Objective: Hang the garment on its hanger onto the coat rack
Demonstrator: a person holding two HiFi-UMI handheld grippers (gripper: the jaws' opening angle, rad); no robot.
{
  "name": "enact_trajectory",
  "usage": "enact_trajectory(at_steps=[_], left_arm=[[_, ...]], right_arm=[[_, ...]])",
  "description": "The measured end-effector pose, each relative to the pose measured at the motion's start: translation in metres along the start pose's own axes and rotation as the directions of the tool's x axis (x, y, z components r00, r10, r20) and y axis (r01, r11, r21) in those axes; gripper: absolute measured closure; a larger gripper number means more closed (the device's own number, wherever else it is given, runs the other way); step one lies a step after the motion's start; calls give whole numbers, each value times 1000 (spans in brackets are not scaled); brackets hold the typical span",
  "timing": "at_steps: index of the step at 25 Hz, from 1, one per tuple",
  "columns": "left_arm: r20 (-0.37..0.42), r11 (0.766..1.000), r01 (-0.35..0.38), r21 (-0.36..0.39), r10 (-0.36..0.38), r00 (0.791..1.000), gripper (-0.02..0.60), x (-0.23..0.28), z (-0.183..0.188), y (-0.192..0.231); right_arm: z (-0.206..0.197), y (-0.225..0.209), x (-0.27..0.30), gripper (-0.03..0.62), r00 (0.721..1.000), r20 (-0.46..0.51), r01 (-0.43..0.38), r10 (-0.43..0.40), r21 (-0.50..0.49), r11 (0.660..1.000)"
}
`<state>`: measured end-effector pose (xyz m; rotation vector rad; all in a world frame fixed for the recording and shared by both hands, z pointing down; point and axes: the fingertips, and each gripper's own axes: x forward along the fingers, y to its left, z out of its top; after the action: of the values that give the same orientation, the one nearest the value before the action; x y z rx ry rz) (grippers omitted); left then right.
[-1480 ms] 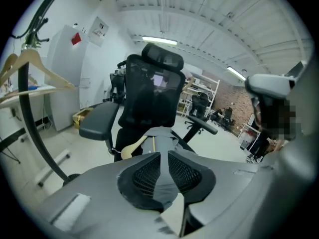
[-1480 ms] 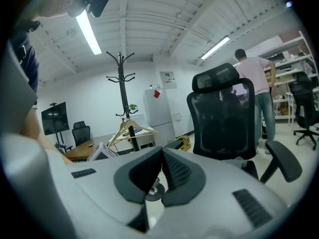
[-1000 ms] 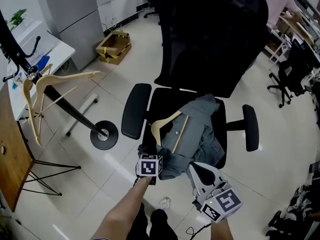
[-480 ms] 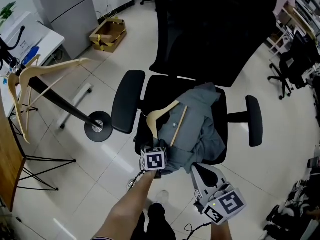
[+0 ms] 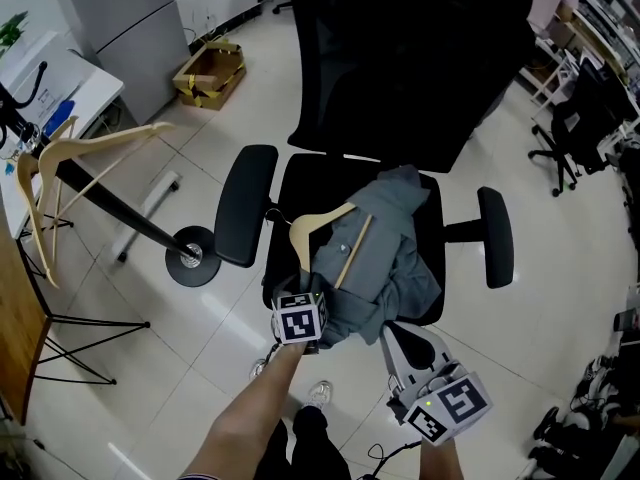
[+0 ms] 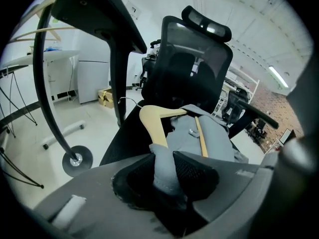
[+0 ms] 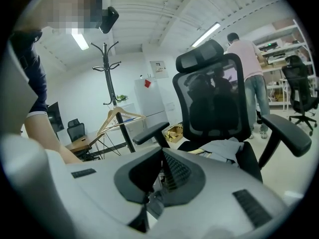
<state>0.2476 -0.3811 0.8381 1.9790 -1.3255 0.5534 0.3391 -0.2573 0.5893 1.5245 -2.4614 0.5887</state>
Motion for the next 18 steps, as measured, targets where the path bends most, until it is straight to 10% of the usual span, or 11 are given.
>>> enact_trajectory(at_steps=[6,10,18], left_arm=[[81,990,114,89,-121,989,483,-20,37,-39],[3,955,116,274,-122,993,508,-15,37,-75],[-85,932,125,340,-102,991,515,13,16,-88]], right_arm=[[20,1,-10,594,999,40,4,-3,-9,1000],[34,-5,-24,594,997,75,22,-21,-9,1000],[33,-24,-47,594,994,87,69,-70,5,998]])
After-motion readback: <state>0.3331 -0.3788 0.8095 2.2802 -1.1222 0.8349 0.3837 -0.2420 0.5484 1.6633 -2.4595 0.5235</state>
